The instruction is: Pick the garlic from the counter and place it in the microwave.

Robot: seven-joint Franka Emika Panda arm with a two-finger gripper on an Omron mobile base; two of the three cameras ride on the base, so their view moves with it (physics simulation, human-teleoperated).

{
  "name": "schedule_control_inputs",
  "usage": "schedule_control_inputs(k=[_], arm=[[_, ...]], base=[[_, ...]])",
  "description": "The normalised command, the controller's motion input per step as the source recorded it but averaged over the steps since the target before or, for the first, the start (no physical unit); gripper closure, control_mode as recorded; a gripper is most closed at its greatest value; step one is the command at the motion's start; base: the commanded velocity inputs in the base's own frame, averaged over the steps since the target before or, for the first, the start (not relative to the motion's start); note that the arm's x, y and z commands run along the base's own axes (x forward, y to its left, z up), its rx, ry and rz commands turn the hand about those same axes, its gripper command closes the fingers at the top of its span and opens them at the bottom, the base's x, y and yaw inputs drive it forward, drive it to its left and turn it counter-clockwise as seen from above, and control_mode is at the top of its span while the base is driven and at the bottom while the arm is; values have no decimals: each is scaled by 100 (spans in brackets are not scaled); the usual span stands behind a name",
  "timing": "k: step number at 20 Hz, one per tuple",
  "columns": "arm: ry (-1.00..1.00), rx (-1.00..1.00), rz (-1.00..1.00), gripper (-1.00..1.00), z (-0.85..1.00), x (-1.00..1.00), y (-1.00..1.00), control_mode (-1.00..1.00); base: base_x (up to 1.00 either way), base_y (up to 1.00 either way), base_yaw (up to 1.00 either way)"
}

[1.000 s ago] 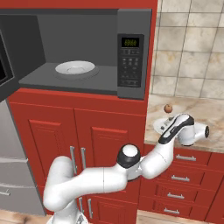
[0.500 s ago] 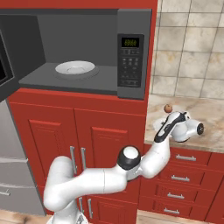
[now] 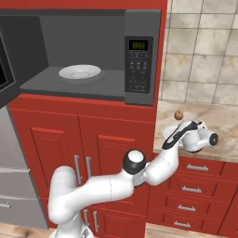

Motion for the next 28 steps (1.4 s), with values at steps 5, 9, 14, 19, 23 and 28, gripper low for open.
schedule_control_inputs(k=[5,9,14,19,23,28], arm=[[9,-2,4,-100,-46,14,-34,-100],[10,0,2,100,-21,9,-31,-100],[1,0,4,100,-5,-6,-30,-100],[0,3,5,100,4,-49,-32,-100],[-1,4,6,100,14,-100,-23,-100],[0,6,2,100,35,-100,0,-100]], base=[[0,0,0],[0,0,0],[0,0,0],[0,0,0],[0,0,0],[0,0,0]])
